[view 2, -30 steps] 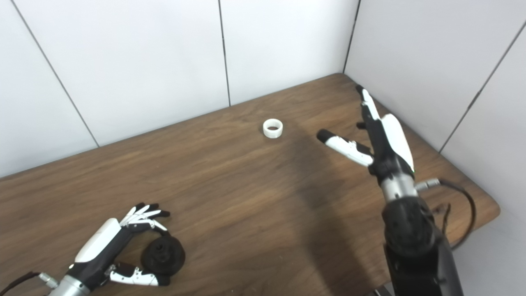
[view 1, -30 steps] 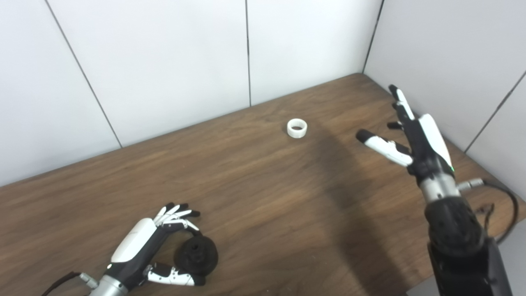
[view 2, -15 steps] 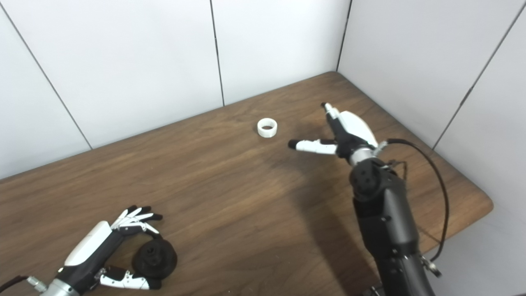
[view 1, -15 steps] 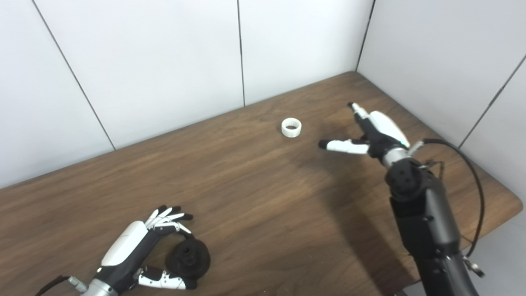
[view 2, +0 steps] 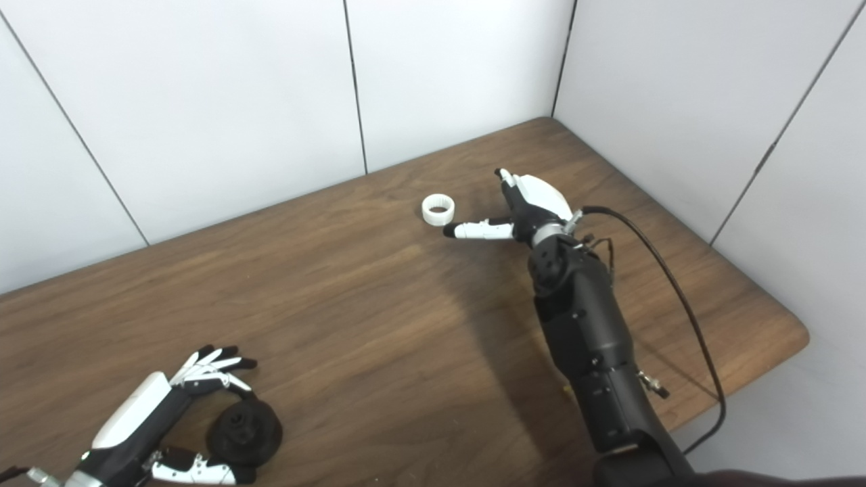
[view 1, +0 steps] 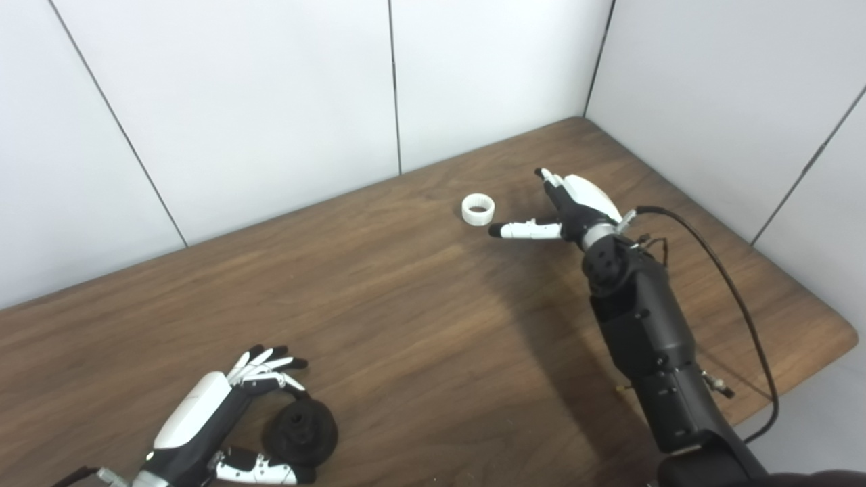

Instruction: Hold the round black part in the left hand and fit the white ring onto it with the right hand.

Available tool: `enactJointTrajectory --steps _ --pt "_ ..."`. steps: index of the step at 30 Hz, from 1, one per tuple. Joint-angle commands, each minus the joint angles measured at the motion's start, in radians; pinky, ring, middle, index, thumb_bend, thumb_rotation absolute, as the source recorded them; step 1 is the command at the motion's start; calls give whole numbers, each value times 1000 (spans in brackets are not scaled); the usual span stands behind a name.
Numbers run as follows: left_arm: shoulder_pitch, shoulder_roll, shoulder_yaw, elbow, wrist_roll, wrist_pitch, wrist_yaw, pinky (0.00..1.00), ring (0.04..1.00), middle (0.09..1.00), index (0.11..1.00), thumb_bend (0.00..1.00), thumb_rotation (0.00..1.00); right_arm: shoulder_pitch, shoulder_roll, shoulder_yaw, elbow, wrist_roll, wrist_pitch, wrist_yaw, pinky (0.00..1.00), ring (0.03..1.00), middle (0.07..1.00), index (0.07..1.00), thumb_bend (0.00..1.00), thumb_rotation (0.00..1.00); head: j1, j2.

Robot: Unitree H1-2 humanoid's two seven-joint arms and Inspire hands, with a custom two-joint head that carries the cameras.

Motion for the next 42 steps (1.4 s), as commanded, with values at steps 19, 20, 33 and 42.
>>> enactJointTrajectory --steps 19,20,33,42 --pt "82 62 36 -177 -58 61 -62 1000 950 870 477 515 46 -68 31 45 120 -25 -3 -40 895 1000 1000 977 1000 652 20 38" --pt "84 61 38 -183 -58 68 -64 1000 951 870 477 515 46 -71 31 50 125 -22 -3 -43 894 1000 1000 977 1000 651 26 48" --pt "96 55 44 -204 -55 90 -65 1000 944 859 478 514 45 -60 52 100 135 -21 -3 -44 877 1000 1000 969 1000 627 51 82" --pt "95 49 42 -197 -45 90 -60 1000 943 859 478 515 46 -58 63 126 106 -41 -3 36 904 1000 1000 984 1000 624 64 90"
